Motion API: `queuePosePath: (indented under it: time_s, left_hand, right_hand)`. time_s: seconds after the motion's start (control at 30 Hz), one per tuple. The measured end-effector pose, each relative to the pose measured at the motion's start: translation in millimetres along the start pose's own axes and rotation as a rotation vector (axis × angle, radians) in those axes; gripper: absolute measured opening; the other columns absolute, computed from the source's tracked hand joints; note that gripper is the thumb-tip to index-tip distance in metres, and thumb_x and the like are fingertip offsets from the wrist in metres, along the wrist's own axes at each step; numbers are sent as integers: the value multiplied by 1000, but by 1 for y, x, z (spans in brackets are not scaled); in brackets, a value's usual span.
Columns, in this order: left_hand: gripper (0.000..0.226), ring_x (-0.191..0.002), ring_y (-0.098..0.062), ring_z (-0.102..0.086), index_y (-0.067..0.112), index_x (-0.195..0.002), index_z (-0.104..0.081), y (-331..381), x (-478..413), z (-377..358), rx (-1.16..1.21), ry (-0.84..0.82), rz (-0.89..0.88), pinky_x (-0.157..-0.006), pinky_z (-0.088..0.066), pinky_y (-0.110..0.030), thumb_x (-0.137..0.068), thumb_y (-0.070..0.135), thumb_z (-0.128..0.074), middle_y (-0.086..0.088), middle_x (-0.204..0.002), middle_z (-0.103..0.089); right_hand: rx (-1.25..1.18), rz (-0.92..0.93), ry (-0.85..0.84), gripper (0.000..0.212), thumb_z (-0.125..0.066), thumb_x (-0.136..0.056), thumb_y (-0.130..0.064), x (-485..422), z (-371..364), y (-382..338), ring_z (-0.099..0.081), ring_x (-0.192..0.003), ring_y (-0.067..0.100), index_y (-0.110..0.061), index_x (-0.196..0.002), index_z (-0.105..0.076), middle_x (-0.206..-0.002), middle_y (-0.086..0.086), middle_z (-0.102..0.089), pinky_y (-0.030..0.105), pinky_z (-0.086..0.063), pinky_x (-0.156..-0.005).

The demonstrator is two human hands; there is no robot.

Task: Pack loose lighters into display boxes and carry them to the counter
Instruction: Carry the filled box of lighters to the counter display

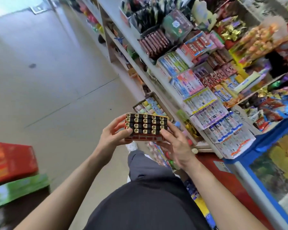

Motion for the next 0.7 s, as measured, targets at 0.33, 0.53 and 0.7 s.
queuePosePath:
  time_s: [0.33, 0.53, 0.7]
  left_hand:
    - [69, -115, -32, -67, 30, -136, -60, 71, -113, 128, 31, 147, 46, -88, -59, -50, -71, 38, -79, -10, -128, -68]
    - [74, -116, -33, -67, 27, -140, -56, 128, -183, 185, 33, 192, 31, -89, -59, -50, -71, 41, -79, -11, -129, -67]
    - [70, -118, -34, -66, 30, -139, -58, 173, -267, 217, 7, 119, 11, -94, -55, -60, -73, 40, -80, -12, -131, -66]
  right_hand:
    - [38, -31, -166, 41, -64, -94, -25, -167, -116, -54, -68, -108, 19, -26, -134, -59, -120, -1, -72, 40, -55, -92]
    - [82, -56, -240, 53, -64, -89, -31, -260, -174, -108, -66, -107, 20, -24, -141, -54, -122, 1, -71, 44, -52, -94]
    - [43, -26, -153, 49, -62, -89, -31, -331, -196, -151, -66, -100, 22, -26, -137, -58, -122, 5, -70, 48, -51, -94]
Point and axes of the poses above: each hand's wrist, its own x-axis away from the middle knuckle, its own z-axis out of the back of the hand, y = z × x, the point moved 10 cm from there along -x, towards the middle knuckle
